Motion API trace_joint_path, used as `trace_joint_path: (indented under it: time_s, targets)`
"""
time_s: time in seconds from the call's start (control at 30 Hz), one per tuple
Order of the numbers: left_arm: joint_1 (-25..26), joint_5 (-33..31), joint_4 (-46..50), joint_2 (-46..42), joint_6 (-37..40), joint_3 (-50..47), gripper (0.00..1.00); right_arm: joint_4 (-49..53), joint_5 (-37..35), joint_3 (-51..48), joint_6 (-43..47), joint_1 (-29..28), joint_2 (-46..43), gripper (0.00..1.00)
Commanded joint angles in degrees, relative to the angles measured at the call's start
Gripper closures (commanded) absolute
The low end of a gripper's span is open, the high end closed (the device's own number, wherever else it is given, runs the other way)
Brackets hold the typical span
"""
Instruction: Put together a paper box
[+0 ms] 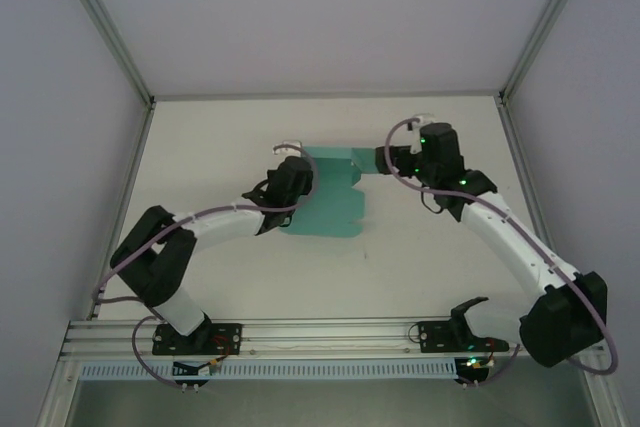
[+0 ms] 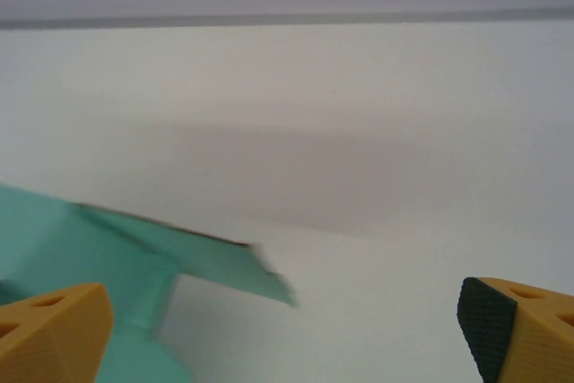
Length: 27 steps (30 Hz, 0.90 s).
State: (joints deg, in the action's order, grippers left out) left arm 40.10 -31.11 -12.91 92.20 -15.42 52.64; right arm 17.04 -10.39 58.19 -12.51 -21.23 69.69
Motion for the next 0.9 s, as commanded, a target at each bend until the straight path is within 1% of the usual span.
trace_joint_path:
  time_s: [0.0,0.07,0.13,0.27,0.33,0.53,0.63,0.7,0.8,0.87]
  targets:
    - [0.13,0.37,3.36,-4.25,-0.8,0.27,1.0,2.46,2.84,-1.8,-4.72,6.82,-0.6,0.0]
    - [0.1,1.24,4.11,-5.91,-0.82,0.01,1.0,2.22,8.24,-1.49,-4.09,10.1,0.59,0.0]
    - [0.1,1.84,5.11,-7.24,-0.92,0.02,1.0,2.07,11.8,-0.27,-3.41,11.36,2.83,0.0]
    - [0.09,2.35,5.61,-8.36,-1.35,-0.35,1.0,-0.48,24.64,1.55,0.26,11.36,7.02,0.02]
    - [0.06,2.31,5.7,-8.35,-1.53,-0.35,1.0,-1.94,29.26,1.83,1.17,11.29,8.46,0.03]
    - [0.13,0.92,7.68,-6.89,-2.38,1.43,1.0,-3.2,44.68,0.5,5.26,10.9,8.74,0.06]
    - [0.07,1.03,7.89,-5.92,-2.49,2.09,1.0,-5.32,50.06,-1.77,6.81,10.21,7.35,0.06]
    - [0.07,1.26,8.04,-5.42,-2.56,2.46,1.0,-6.87,51.88,-2.56,6.49,9.7,7.24,0.07]
    - [0.12,1.59,8.6,-4.84,-2.69,3.21,1.0,-6.89,52.59,-1.81,7.39,7.96,8.51,0.09]
    - [0.12,2.27,8.6,-4.84,-2.81,3.33,1.0,-6.46,52.3,-0.84,8.1,6.49,9.92,0.13]
